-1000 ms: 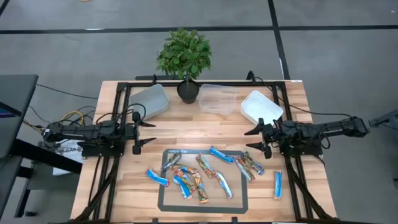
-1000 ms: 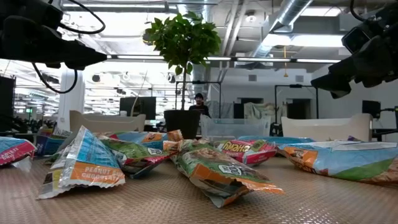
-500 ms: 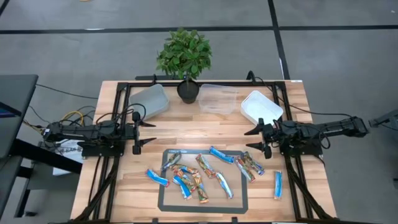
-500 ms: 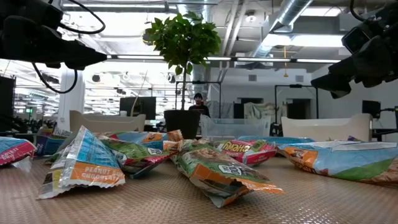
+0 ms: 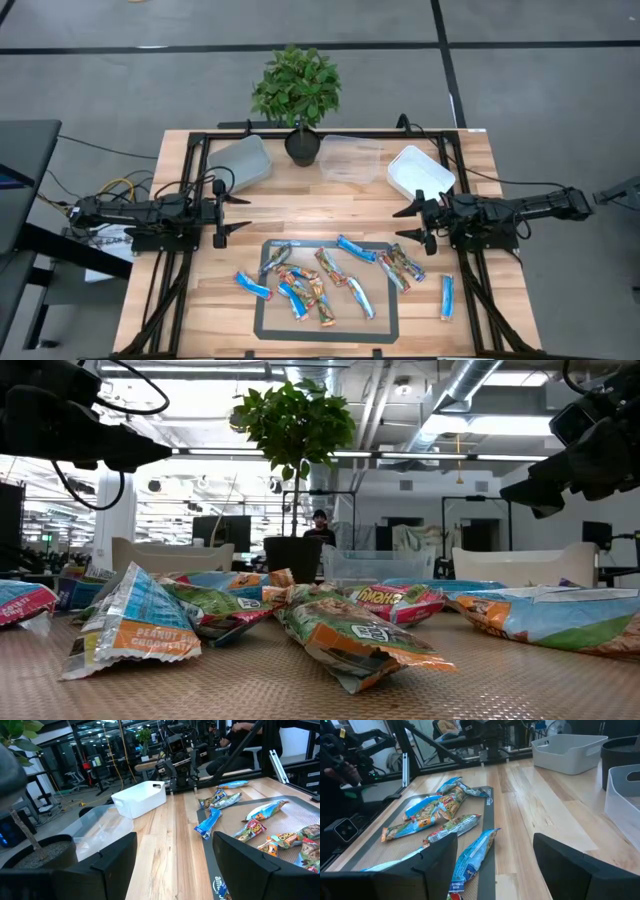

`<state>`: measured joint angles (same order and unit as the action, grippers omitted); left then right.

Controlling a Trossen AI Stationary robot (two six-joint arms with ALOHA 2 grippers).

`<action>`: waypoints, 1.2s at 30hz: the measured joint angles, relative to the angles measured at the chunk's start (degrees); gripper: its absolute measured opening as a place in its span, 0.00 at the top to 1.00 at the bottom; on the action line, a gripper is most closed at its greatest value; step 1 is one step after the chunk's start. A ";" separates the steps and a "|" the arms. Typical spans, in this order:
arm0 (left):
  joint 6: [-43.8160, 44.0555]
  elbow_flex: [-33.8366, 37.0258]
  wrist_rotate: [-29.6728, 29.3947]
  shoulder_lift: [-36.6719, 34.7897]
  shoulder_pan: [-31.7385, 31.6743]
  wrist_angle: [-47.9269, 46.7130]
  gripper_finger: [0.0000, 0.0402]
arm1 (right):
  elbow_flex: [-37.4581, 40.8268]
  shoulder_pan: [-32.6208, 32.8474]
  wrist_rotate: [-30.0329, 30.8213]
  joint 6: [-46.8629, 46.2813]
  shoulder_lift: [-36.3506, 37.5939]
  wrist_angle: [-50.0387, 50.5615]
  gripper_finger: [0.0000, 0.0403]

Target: Pick and place Granola Bars by type

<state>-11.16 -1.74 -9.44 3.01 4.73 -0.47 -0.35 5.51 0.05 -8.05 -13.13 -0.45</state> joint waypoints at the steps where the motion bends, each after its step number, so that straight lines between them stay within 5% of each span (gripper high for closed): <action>1: 0.01 -0.01 -0.01 0.00 -0.02 0.00 0.37 | 0.01 0.01 -0.02 0.00 0.00 0.00 0.37; 10: 2.70 -0.02 2.35 0.21 0.00 -0.05 0.37 | 0.02 0.00 0.00 0.00 0.02 0.00 0.37; 18: 5.92 -0.20 2.19 8.41 0.00 1.03 0.37 | -0.01 -0.01 -0.01 0.00 0.02 0.00 0.37; 29: 5.49 -16.15 -0.47 41.72 5.57 1.97 0.37 | 0.01 0.00 0.00 0.00 0.01 0.00 0.37; 36: 6.15 -29.62 -0.48 61.35 13.87 -7.00 0.37 | 0.02 0.01 -0.02 0.00 0.02 0.00 0.37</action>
<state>-5.00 -31.36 -9.92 64.36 18.61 -7.47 -0.34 5.52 0.03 -8.05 -13.10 -0.45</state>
